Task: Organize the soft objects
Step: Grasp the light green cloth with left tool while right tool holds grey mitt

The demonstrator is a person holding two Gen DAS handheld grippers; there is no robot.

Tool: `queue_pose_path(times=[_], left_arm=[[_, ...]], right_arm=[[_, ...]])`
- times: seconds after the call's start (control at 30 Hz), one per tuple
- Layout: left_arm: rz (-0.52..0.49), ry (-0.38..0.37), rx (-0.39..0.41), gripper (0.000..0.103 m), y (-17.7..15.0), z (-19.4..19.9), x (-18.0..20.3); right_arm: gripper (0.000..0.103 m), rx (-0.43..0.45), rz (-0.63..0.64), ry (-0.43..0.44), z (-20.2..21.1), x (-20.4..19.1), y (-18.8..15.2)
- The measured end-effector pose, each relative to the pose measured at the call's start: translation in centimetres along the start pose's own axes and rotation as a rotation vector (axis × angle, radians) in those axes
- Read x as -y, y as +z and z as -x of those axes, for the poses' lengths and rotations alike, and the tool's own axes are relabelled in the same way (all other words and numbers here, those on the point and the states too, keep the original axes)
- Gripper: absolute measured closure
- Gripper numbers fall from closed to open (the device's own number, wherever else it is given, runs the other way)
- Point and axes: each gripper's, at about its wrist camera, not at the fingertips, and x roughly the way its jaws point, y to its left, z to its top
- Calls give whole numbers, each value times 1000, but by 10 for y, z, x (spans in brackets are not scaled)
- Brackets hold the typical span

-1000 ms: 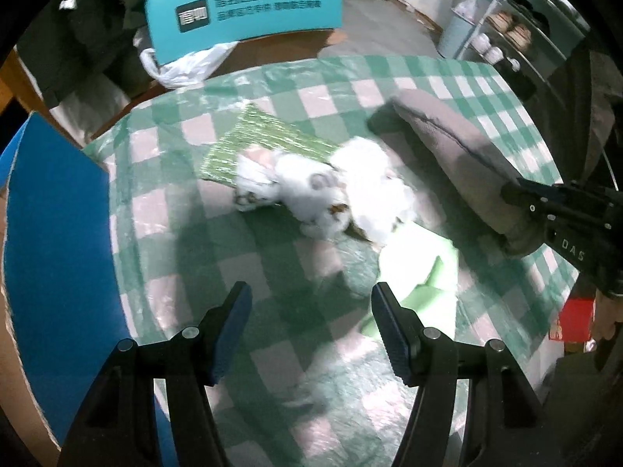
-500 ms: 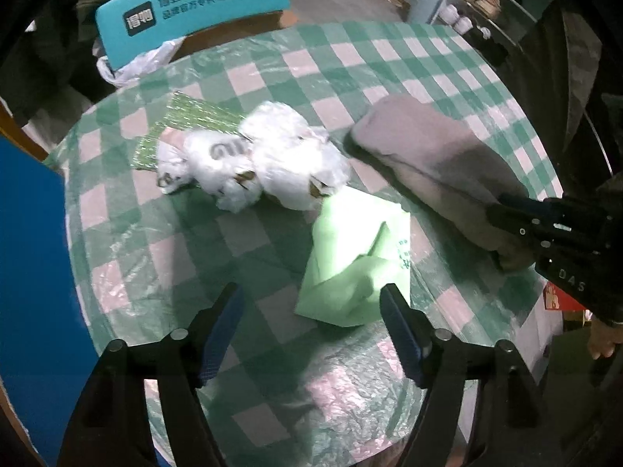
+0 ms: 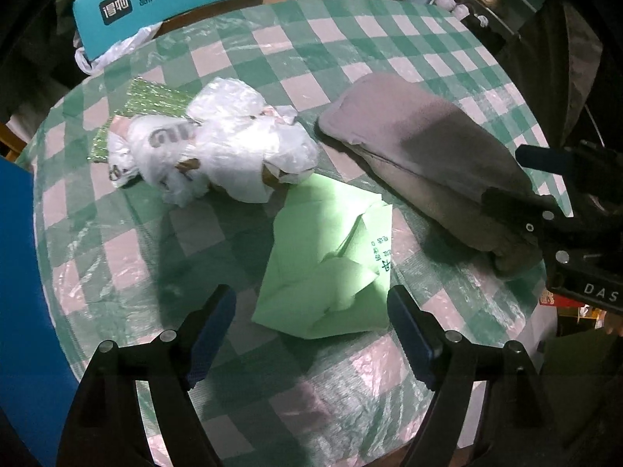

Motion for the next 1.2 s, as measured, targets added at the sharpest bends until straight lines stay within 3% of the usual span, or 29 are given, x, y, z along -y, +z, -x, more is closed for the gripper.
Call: queue_pose_path(times=[0.43,0.9,1.03,1.13,1.2], left_arm=[[-47,42,-50,17,5,-29,27],[-120,93,17,17,-2,-35,31],[-136,88,40,32,-10,-31,33],[-147,86,51,53,-12,-27,33],[-154,86,56,78,-13,-25,34]], right_arm=[[38,-53,50,3,-31,3,-4],[34,-65,58,-4,-54,11,-8],[34,-65,25,-1,-53,11,-10],[35,-60,12,-12,-53,10,-11],[40,-55,2,-10,-52,8,-13]])
